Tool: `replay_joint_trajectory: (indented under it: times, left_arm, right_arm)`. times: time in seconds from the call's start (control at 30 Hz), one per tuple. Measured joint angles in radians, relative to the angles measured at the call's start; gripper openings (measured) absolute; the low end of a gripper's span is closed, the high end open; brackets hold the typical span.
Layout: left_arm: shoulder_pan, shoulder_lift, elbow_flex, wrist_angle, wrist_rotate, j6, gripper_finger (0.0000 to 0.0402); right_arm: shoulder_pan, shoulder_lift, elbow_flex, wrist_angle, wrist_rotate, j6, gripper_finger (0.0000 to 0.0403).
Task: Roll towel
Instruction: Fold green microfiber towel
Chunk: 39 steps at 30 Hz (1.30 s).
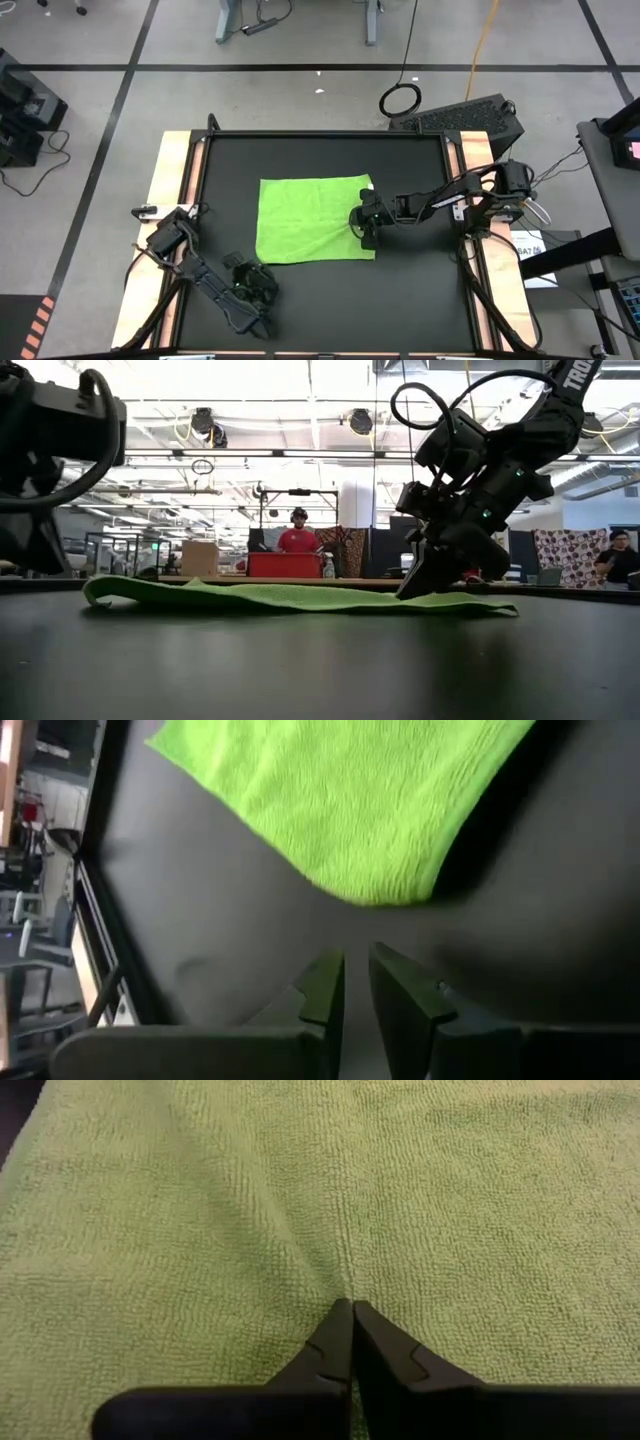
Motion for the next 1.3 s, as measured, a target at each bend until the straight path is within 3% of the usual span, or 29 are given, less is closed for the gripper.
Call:
replay_joint_trajectory:
  times: [0.2,0.4,0.53,0.67,0.83,1.03,1.3]
  left_arm:
    - [-0.027,-0.001,0.0,0.004,0.01,-0.004,0.0058]
    - [-0.028,-0.002,-0.008,0.125,-0.077,-0.055,0.0079]
    - [-0.021,-0.002,-0.036,0.205,-0.078,-0.065,0.0125]
    - [-0.023,-0.003,-0.064,0.176,-0.094,-0.164,0.0195]
    - [-0.024,-0.003,-0.082,0.189,-0.19,-0.232,0.0254]
    - [-0.012,-0.007,-0.109,0.314,-0.215,-0.14,0.0262]
    - [-0.007,-0.021,-0.105,0.351,-0.21,-0.168,0.0263]
  right_arm:
    - [0.0,0.0,0.0,-0.004,-0.013,0.009,0.0002]
    - [0.0,-0.008,0.0,-0.012,-0.021,0.031,0.0002]
    - [0.0,-0.031,-0.003,-0.04,-0.031,0.037,0.0002]
    - [0.0,-0.062,-0.008,-0.07,-0.033,0.037,0.0002]
    - [0.0,-0.084,-0.009,-0.098,-0.032,0.036,0.0002]
    - [0.0,-0.084,-0.009,-0.1,-0.029,0.035,0.0002]
    - [0.0,-0.085,-0.008,-0.1,-0.026,0.035,0.0002]
